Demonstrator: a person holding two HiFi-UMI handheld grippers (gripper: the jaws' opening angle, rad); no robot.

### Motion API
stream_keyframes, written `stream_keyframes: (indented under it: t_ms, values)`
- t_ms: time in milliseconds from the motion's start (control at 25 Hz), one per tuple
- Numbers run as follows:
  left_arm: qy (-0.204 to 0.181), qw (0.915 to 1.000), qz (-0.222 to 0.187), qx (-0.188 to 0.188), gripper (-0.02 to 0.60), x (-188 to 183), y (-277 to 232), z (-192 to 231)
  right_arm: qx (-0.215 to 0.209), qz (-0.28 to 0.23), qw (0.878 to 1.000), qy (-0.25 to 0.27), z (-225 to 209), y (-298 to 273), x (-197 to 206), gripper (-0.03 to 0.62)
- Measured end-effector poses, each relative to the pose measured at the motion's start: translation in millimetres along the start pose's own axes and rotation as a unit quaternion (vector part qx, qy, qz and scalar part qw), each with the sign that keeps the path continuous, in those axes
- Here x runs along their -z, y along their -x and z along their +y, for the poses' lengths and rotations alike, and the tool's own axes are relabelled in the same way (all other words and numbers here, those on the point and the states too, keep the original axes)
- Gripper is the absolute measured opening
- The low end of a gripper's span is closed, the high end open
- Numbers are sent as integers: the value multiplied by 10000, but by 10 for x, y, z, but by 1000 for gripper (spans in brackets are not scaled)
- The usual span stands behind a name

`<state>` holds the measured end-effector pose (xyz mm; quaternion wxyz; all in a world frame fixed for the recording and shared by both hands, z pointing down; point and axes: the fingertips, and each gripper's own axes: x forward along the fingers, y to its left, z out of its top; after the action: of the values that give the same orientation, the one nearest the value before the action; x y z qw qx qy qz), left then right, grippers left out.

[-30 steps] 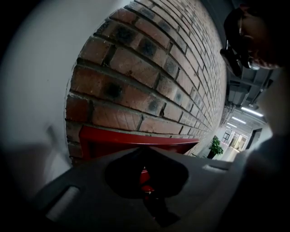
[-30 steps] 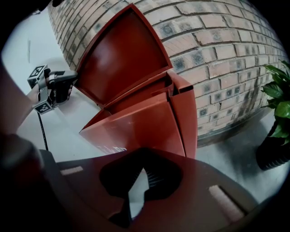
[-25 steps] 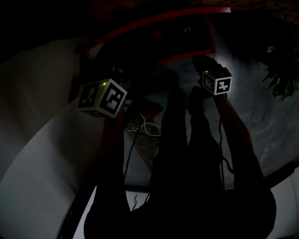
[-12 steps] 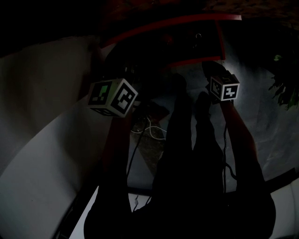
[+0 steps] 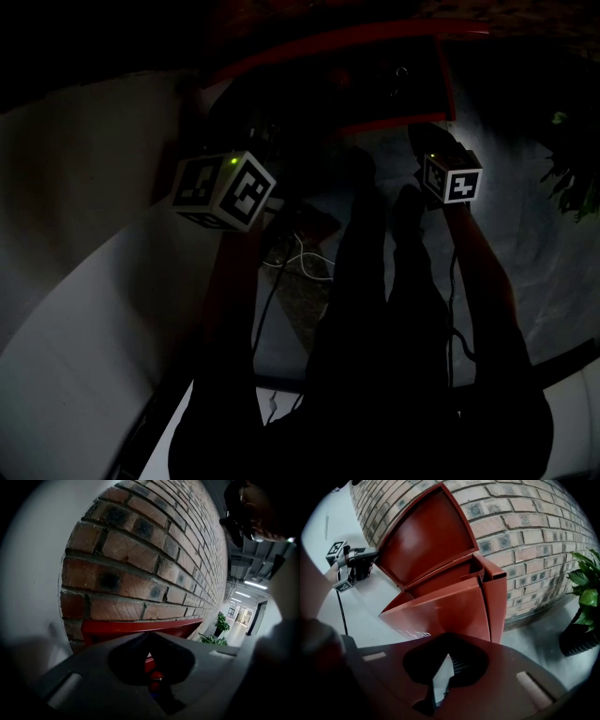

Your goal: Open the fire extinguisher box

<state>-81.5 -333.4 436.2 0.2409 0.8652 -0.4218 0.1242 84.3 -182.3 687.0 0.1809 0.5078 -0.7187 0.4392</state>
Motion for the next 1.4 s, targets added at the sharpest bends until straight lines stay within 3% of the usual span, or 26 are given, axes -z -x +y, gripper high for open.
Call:
stream_keyframes:
  t_ms: [400, 680, 880, 1400]
  values:
    - [-107, 9996, -268, 65, 0, -222, -36, 32, -56, 74, 9999, 124, 13, -6, 24, 0]
    - [-132, 9996, -232, 45, 0, -223, -85, 42, -27, 150, 9994, 323, 18, 0, 46, 0]
    - [-276, 9994, -207, 57, 0, -275, -145, -5, -244, 122, 9979, 588, 149, 2, 3, 0]
    - [-330, 9992, -201, 57, 0, -305, -195, -39, -657, -13, 9958, 636, 431, 31, -90, 0]
